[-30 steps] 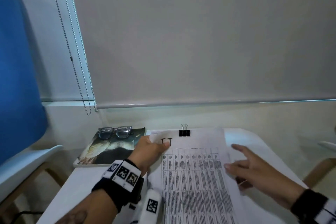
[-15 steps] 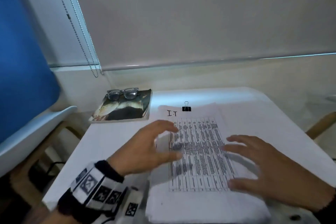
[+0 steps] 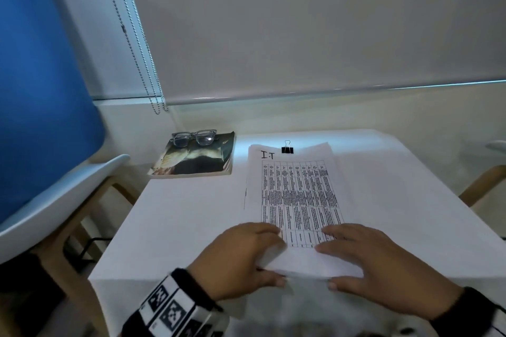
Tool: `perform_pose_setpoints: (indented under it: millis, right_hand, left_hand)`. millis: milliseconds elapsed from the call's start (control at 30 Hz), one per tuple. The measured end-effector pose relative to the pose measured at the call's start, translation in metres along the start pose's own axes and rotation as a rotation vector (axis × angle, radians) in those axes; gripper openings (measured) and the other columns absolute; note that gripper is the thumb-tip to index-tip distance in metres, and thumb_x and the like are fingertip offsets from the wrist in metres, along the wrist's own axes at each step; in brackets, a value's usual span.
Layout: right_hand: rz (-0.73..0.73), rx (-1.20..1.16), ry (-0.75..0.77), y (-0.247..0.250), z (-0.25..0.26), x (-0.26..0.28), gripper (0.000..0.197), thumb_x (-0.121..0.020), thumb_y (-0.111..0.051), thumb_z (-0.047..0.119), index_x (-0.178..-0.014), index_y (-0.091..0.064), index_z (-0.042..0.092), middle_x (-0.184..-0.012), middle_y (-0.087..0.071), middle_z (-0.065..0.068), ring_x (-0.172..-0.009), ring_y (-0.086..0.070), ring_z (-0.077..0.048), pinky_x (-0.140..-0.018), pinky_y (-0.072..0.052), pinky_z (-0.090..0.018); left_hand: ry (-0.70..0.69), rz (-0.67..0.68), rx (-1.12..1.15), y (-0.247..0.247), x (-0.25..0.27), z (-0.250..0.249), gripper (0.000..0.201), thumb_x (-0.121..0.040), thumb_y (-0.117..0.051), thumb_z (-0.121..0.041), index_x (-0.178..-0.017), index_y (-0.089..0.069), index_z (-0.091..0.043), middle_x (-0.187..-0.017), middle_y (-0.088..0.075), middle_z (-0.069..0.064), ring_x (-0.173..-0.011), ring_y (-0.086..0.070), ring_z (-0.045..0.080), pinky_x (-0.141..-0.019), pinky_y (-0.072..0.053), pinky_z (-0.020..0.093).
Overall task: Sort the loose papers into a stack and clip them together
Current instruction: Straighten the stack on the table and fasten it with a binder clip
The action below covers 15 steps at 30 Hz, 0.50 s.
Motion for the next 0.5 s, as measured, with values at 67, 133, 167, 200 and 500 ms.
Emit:
perform_pose_setpoints:
  millis: [67, 133, 167, 200, 500]
  right_hand:
    - [0.062, 0.000, -0.020, -0.003, -0.009, -0.011, 0.079, -0.067, -0.035, 0.085, -0.137, -0.049, 0.050, -0.148, -0.031, 0.030, -0.139, -0.024, 0.009, -0.117, -0.020, -0.022]
    - [0.045, 0.013, -0.030, 0.001, -0.015, -0.024, 0.074, -0.072, -0.042, 0.079, -0.138, -0.050, 0.047, -0.153, -0.034, 0.023, -0.143, -0.029, 0.000, -0.117, -0.021, -0.025]
    - [0.030, 0.016, -0.044, 0.002, -0.019, -0.030, 0.067, -0.077, -0.050, 0.073, -0.138, -0.051, 0.045, -0.154, -0.036, 0.020, -0.143, -0.032, -0.004, -0.117, -0.023, -0.027]
    - [0.028, 0.030, -0.068, 0.002, -0.024, -0.034, 0.061, -0.081, -0.056, 0.066, -0.138, -0.052, 0.043, -0.154, -0.038, 0.017, -0.143, -0.034, -0.006, -0.117, -0.024, -0.029]
    - [-0.011, 0.112, -0.186, 0.003, -0.030, -0.050, 0.052, -0.093, -0.051, 0.055, -0.143, -0.045, 0.042, -0.155, -0.038, 0.013, -0.141, -0.036, -0.012, -0.113, -0.029, -0.029]
  left_hand:
    - [0.030, 0.027, -0.014, 0.000, -0.011, 0.009, 0.060, -0.076, -0.066, -0.065, -0.126, -0.061, -0.030, -0.138, -0.055, -0.016, -0.124, -0.053, 0.008, -0.100, -0.046, 0.029]
    - [0.053, 0.031, -0.023, 0.001, -0.021, 0.019, 0.056, -0.078, -0.064, -0.062, -0.124, -0.061, -0.031, -0.132, -0.057, -0.016, -0.119, -0.055, 0.009, -0.095, -0.049, 0.033]
    - [0.069, 0.027, -0.021, 0.002, -0.026, 0.025, 0.054, -0.078, -0.064, -0.061, -0.123, -0.061, -0.030, -0.130, -0.058, -0.015, -0.116, -0.056, 0.010, -0.093, -0.050, 0.035]
    - [0.082, 0.022, -0.016, 0.001, -0.030, 0.029, 0.053, -0.079, -0.064, -0.059, -0.122, -0.061, -0.029, -0.128, -0.058, -0.014, -0.114, -0.057, 0.012, -0.092, -0.051, 0.036]
    - [0.270, -0.105, 0.021, 0.001, -0.040, 0.048, 0.048, -0.080, -0.071, -0.046, -0.122, -0.064, -0.024, -0.130, -0.055, -0.005, -0.119, -0.055, 0.018, -0.095, -0.047, 0.031]
Point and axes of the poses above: each hand's wrist, its own x-axis away from the middle knuckle, its own y-axis out of the back of the hand, z = x × y, the point moved 9 cm from there along -x, towards the middle knuckle
